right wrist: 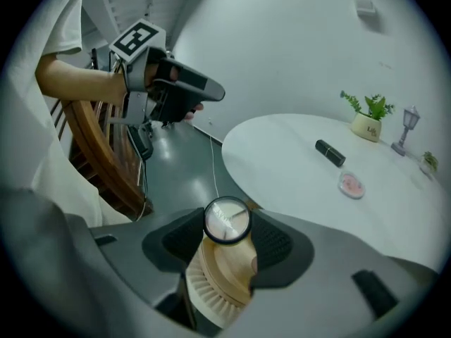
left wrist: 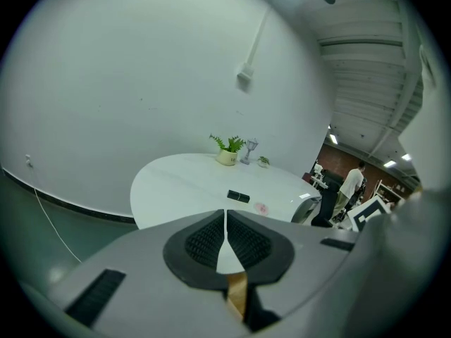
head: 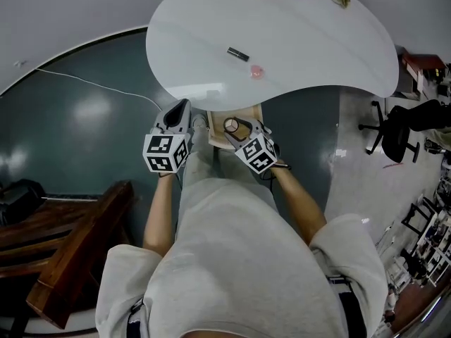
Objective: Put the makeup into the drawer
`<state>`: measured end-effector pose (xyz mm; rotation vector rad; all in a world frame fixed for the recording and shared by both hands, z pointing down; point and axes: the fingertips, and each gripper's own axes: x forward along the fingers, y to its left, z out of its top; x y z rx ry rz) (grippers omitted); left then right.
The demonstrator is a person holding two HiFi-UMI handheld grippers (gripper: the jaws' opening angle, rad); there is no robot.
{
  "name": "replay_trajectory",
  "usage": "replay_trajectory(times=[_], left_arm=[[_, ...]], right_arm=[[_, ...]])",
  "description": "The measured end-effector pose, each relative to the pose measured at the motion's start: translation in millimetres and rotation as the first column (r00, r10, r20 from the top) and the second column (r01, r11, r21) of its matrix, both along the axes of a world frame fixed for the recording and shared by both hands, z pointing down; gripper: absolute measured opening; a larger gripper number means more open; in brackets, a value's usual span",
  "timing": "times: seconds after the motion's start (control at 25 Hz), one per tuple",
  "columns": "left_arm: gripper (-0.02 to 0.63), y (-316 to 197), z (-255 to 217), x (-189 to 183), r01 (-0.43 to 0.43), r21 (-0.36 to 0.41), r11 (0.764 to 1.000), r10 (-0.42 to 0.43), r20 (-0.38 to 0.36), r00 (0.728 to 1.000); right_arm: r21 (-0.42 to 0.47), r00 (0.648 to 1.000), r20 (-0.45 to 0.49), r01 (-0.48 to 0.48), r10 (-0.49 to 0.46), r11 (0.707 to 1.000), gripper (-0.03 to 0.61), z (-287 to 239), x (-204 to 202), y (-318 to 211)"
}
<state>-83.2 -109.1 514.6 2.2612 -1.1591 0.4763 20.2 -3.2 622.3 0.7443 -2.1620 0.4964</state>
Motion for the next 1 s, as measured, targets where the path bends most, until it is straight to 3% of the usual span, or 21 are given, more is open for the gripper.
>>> replay_trajectory(times=[0.36, 1.0], left_arm=[[0.017, 12.8, 16.5, -23.7, 0.052, -0.039, 0.998, -0.051, 0.014, 0.999], [0.017, 24.2, 43.7, -49.5, 0.089, -0.105, 0.99, -0.086, 0.037, 0.996]], right_arm=[[-0.11, 0.973, -0.121, 0.186, -0.199, 0.976, 0.209, 72.0, -5.4, 18.1], [-0.234, 0.896, -0.201, 0.349, -0.396, 0.908, 0.209, 144.6, -10.6, 16.6]])
